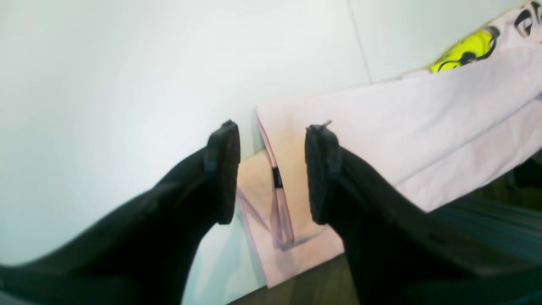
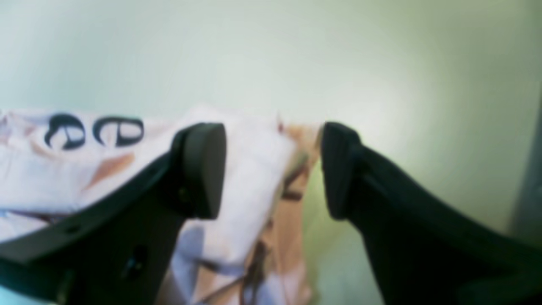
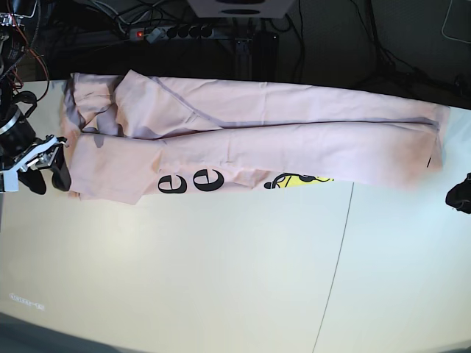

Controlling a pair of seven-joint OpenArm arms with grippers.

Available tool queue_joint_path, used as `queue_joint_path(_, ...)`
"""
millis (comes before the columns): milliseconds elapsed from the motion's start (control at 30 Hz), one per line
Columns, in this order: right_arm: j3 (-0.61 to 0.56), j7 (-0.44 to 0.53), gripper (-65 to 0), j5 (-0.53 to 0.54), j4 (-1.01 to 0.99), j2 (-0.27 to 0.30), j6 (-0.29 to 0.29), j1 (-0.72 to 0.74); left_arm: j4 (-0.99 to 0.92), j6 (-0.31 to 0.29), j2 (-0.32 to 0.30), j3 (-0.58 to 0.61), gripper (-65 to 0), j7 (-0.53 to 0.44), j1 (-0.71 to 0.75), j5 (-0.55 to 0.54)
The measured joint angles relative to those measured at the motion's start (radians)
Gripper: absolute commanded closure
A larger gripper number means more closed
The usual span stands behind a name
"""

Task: Fold the T-shirt properly
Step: 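Lay the folded shirt flat and open the left gripper, then move left gripper to the shirt's folded end and grasp it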

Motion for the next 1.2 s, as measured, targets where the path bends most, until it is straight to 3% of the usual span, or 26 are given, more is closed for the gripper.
queue_joint_path(133,-0.002,-0.008,-35.2,0.039,0.039,-0.004,0.000,0.000,0.000,0.000,0.004,0.000,-28.8,-0.005,0.001,0.002)
queue_joint_path(167,-0.006,-0.008,-32.2,0.053,0.043,-0.003,0.000,0.000,0.000,0.000,0.003,0.000,-28.8,-0.010,0.000,0.001)
queue_joint_path(233,-0.016,-0.008,-16.8,0.052,0.046,-0.006,0.000,0.000,0.000,0.000,0.003,0.000,-26.8,-0.019,0.000,0.000)
queue_joint_path(267,-0.020,-0.013,-5.2,0.051,0.046,-0.011,0.000,0.000,0.000,0.000,0.003,0.000,-23.0,-0.019,0.001,0.001)
queue_joint_path(300,-0.023,-0.031,0.0,0.053,0.046,-0.021,0.000,0.000,0.000,0.000,0.004,0.000,-17.3,-0.020,0.000,0.001)
queue_joint_path(400,-0.023,-0.052,0.0,0.049,0.046,-0.068,0.000,-0.002,0.000,0.000,0.004,0.000,-0.5,-0.039,0.003,-0.007)
queue_joint_path(567,-0.027,-0.053,0.0,0.024,0.045,-0.110,0.000,-0.002,0.000,0.000,0.054,0.000,0.0,-0.048,0.012,-0.017)
queue_joint_path(800,-0.059,-0.052,0.0,-0.004,-0.010,-0.111,0.000,-0.002,0.000,-0.001,0.138,0.000,0.0,-0.047,0.143,-0.013)
queue_joint_path(1033,-0.075,-0.044,0.0,-0.029,-0.117,-0.111,0.000,-0.003,0.000,0.000,0.195,-0.002,0.0,-0.049,0.169,-0.012)
queue_joint_path(1200,-0.075,-0.040,0.0,-0.025,-0.166,-0.111,0.000,0.000,0.000,0.000,0.231,-0.002,0.0,-0.082,0.169,0.072)
